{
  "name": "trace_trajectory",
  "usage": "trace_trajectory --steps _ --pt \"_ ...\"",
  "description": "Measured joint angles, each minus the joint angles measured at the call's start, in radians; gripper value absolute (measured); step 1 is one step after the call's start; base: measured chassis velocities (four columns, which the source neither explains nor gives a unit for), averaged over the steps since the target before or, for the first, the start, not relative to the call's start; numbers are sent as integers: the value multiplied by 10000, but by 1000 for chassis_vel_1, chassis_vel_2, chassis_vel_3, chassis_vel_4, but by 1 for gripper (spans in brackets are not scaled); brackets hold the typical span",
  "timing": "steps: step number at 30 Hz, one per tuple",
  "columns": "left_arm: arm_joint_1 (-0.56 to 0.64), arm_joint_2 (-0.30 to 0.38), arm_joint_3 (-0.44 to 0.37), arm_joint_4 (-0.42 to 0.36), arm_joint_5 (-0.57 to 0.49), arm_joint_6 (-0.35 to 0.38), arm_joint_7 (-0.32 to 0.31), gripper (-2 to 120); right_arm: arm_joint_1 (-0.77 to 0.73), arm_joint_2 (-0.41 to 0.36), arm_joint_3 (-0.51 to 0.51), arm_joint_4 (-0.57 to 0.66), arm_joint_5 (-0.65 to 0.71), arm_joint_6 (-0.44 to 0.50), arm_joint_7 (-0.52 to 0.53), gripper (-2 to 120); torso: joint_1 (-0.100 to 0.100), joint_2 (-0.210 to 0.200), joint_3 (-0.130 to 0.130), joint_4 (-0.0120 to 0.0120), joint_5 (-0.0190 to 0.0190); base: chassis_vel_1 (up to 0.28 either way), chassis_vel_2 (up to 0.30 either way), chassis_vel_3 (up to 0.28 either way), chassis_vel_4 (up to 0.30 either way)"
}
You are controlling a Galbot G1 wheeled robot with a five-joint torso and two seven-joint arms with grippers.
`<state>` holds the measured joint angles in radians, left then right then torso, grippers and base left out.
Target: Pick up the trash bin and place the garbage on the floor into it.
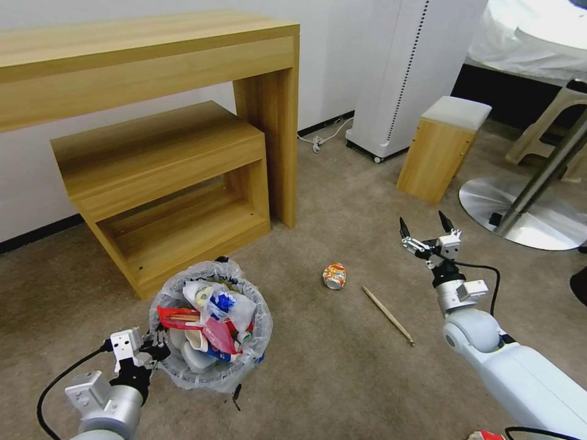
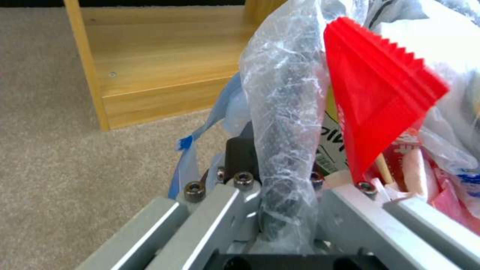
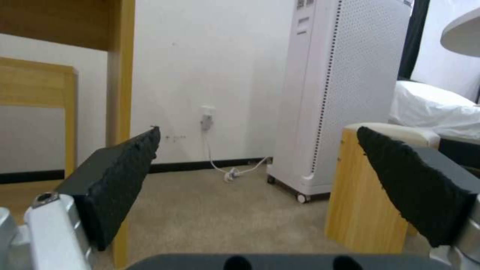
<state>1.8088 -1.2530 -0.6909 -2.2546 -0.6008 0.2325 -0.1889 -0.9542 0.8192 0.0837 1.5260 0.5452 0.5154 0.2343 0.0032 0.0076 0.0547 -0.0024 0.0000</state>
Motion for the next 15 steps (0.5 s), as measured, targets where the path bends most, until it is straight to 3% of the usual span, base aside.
trace_trajectory --steps 15 --pt "145 41 32 57 169 -13 41 1 -389 -27 413 177 5 121 -307 100 0 0 0 0 -2 -17 -15 -16 -18"
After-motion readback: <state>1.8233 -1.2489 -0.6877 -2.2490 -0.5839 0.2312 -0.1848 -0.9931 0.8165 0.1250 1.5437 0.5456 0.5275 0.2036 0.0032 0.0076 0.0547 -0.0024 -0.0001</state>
